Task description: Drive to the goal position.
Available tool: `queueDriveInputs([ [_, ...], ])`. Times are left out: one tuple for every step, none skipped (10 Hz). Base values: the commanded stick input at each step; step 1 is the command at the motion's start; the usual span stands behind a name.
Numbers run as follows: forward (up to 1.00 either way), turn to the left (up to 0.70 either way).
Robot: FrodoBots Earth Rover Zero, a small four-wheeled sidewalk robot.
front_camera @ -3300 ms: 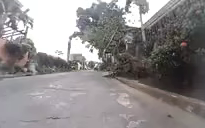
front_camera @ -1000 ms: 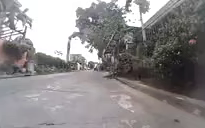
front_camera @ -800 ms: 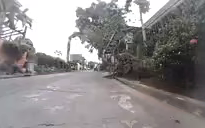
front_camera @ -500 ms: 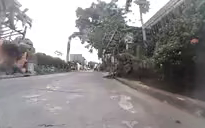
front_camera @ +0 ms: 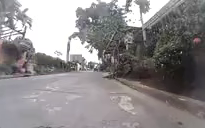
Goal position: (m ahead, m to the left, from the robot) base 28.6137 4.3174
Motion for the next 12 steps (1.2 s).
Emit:
queueDriveInputs([
  [0.11, 0.0],
  [0.11, 0.0],
  [0.11, 0.0],
  [0.11, 0.0],
  [0.11, 0.0],
  [0.11, 0.0],
  [0.11, 0.0],
  [0.11, 0.0],
  [0.11, 0.0],
  [0.11, 0.0],
  [0.11, 0.0],
  [0.11, 0.0],
])
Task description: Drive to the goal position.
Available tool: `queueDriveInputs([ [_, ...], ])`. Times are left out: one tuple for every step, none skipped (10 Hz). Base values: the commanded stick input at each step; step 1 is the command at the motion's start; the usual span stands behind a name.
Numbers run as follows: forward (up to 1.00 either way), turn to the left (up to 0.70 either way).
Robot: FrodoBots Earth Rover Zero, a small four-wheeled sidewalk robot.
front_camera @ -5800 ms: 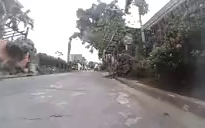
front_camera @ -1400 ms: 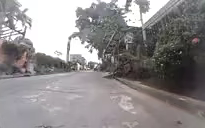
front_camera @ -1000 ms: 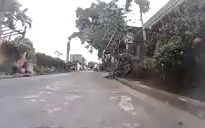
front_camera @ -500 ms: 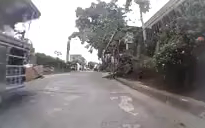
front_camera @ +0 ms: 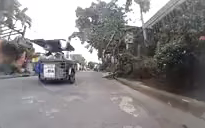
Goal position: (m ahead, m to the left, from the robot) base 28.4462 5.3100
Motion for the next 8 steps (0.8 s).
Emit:
queueDriveInputs([
  [0.11, 0.0],
  [0.11, 0.0],
  [0.11, 0.0],
  [0.11, 0.0],
  [0.11, 0.0],
  [0.11, 0.0],
  [0.11, 0.0],
  [0.11, 0.0],
])
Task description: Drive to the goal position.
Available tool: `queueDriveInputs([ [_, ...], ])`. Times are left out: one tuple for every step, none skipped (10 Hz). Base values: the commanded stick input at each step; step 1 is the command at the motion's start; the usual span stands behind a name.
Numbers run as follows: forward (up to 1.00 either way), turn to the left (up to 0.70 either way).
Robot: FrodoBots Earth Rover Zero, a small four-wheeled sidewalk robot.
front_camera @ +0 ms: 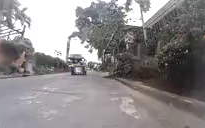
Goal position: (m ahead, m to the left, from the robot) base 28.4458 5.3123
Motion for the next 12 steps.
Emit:
queueDriveInputs([
  [0.11, 0.0],
  [0.11, 0.0],
  [0.11, 0.0],
  [0.11, 0.0],
  [0.11, 0.0],
  [0.11, 0.0],
  [0.11, 0.0],
  [0.11, 0.0],
  [0.11, 0.0],
  [0.11, 0.0],
  [0.11, 0.0],
  [0.11, 0.0],
])
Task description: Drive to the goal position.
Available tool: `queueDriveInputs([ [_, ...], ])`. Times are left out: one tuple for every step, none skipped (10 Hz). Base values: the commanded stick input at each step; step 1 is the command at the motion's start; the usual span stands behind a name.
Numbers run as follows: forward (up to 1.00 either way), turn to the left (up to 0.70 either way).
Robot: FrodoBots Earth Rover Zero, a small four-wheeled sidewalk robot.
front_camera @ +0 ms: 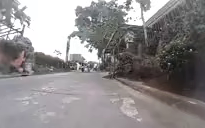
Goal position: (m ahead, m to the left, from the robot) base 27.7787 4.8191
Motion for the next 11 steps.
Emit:
queueDriveInputs([
  [0.11, 0.0],
  [0.11, 0.0],
  [0.11, 0.0],
  [0.11, 0.0],
  [0.11, 0.0],
  [0.11, 0.0],
  [0.11, 0.0],
  [0.11, 0.0],
  [0.11, 0.0],
  [0.11, 0.0],
  [0.11, 0.0],
])
